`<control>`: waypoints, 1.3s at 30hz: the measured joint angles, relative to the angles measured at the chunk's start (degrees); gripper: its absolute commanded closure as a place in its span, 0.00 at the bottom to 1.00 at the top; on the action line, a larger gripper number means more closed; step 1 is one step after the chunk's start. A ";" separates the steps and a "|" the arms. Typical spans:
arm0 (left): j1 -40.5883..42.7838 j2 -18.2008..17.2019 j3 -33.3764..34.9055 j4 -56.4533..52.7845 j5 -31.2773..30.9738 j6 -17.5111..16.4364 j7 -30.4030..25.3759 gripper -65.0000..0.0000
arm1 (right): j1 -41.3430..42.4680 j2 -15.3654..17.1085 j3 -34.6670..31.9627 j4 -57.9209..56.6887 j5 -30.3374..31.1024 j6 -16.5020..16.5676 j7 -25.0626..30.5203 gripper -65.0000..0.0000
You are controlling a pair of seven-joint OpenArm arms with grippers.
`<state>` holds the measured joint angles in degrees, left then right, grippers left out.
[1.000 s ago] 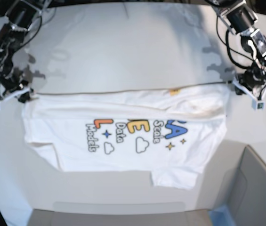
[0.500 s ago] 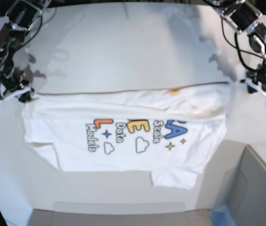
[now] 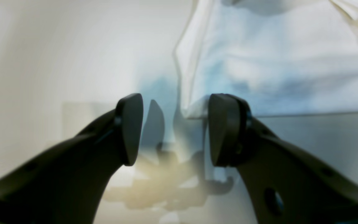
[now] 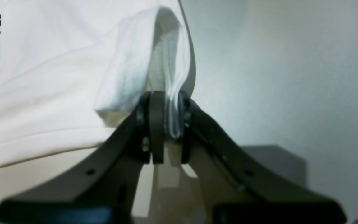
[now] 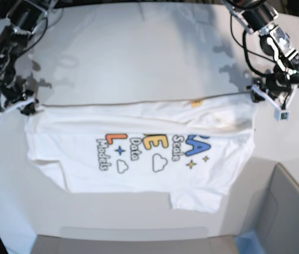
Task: Layout the t-shirt on the table in an organized manner, then fold the t-shirt properly
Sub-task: 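Keep dragging the collar edge with both grippers to straighten the shirt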
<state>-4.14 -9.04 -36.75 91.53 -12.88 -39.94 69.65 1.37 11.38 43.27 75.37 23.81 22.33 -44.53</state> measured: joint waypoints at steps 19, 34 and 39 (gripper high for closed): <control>-0.42 2.08 5.11 -2.49 -0.20 0.00 -1.66 0.54 | -0.37 0.02 0.00 0.00 0.42 0.00 0.22 0.88; -8.48 -3.89 8.63 -22.10 -4.55 -0.66 -5.44 1.00 | -0.42 0.07 0.13 0.02 0.24 0.00 0.35 1.00; -8.04 -5.25 8.63 -22.14 -4.50 -0.63 -5.22 1.00 | -0.44 2.36 0.13 0.00 -0.07 0.04 -0.70 1.00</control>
<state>-12.19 -14.28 -28.12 69.38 -17.39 -40.58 64.42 0.93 13.74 43.40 75.37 23.75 22.37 -45.23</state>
